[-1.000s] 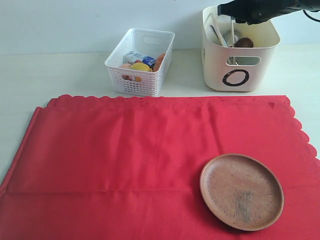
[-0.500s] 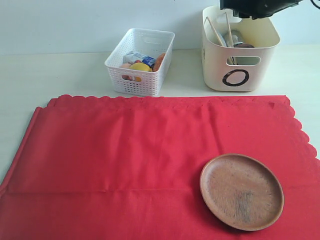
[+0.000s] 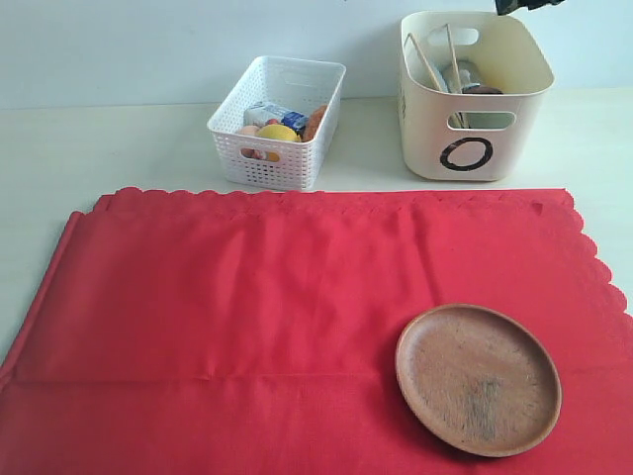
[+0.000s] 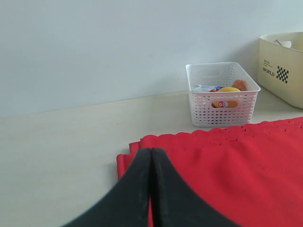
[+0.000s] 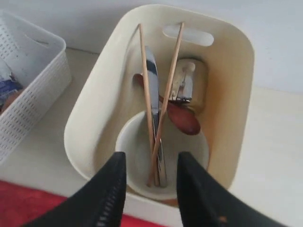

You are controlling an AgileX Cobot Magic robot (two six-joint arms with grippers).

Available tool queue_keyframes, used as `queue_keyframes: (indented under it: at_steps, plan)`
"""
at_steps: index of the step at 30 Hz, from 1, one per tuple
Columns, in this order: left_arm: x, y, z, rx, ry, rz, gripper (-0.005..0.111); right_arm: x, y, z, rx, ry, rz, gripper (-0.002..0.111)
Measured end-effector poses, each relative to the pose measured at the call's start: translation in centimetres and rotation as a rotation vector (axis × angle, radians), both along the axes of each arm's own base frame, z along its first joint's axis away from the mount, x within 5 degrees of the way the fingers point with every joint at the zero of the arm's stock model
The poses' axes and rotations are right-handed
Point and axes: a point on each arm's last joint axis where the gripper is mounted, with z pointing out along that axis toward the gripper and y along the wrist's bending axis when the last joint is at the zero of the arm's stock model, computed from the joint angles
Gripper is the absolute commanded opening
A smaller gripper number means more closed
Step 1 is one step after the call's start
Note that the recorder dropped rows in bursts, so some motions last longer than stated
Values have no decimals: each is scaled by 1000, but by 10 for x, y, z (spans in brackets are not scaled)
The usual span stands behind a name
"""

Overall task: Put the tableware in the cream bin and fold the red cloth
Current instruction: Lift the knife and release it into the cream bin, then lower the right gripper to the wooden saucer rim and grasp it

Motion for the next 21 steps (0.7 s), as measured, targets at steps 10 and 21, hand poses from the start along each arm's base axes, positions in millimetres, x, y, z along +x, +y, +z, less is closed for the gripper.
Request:
queue_keyframes:
  at_steps: [10,21]
  plan:
    - [0,0,0,0,0,0,1,-43,-2,26,-95,187,80,23]
    - [0,0,0,0,0,0,1,-65,-1,18,-125,406,173,0]
